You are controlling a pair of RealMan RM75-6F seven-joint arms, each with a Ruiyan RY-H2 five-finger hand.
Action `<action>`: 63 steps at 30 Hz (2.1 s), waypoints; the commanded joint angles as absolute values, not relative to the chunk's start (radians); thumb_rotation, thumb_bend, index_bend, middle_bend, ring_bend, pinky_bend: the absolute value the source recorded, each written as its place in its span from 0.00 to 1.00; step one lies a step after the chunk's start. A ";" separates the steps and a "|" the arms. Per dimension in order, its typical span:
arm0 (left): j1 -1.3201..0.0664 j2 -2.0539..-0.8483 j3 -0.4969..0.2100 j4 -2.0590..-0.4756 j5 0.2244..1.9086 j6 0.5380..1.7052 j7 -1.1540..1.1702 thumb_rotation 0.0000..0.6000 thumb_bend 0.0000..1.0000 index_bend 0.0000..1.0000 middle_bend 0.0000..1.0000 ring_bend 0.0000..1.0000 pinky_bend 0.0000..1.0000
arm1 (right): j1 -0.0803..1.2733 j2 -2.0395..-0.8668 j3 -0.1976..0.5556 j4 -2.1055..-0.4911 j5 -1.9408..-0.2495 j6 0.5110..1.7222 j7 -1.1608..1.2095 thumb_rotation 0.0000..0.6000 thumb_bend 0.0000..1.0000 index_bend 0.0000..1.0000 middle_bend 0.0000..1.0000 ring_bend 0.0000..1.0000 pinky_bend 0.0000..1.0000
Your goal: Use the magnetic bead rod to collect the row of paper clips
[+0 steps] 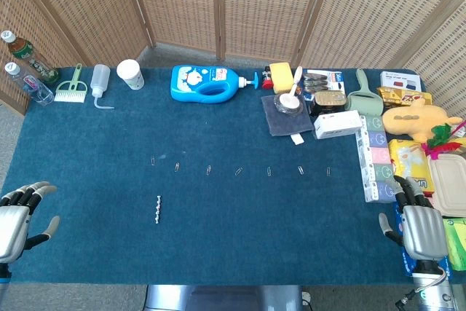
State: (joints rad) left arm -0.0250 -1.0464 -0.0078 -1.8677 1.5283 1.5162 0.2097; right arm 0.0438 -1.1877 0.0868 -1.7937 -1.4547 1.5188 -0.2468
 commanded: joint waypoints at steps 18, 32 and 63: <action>-0.045 -1.035 -0.006 -1.811 1.552 1.498 0.142 0.93 0.32 0.26 0.27 0.24 0.25 | 0.018 -1.196 0.071 -1.822 -1.476 1.564 -0.275 1.00 0.39 0.18 0.18 0.09 0.35; -0.210 -1.029 -0.014 -1.737 1.696 1.329 0.215 0.98 0.25 0.21 0.30 0.34 0.55 | -0.024 -1.176 0.058 -1.836 -1.489 1.617 -0.268 1.00 0.39 0.18 0.18 0.09 0.35; -0.399 -1.384 -0.010 -1.550 1.751 1.133 0.495 1.00 0.14 0.31 0.52 0.53 0.76 | -0.046 -1.159 0.067 -1.795 -1.455 1.611 -0.193 1.00 0.39 0.18 0.18 0.09 0.35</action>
State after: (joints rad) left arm -0.3970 -1.3801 -0.0116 -1.5528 1.7552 1.1357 0.4995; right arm -0.0446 -1.1587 0.0672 -1.7973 -1.4564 1.6108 -0.1949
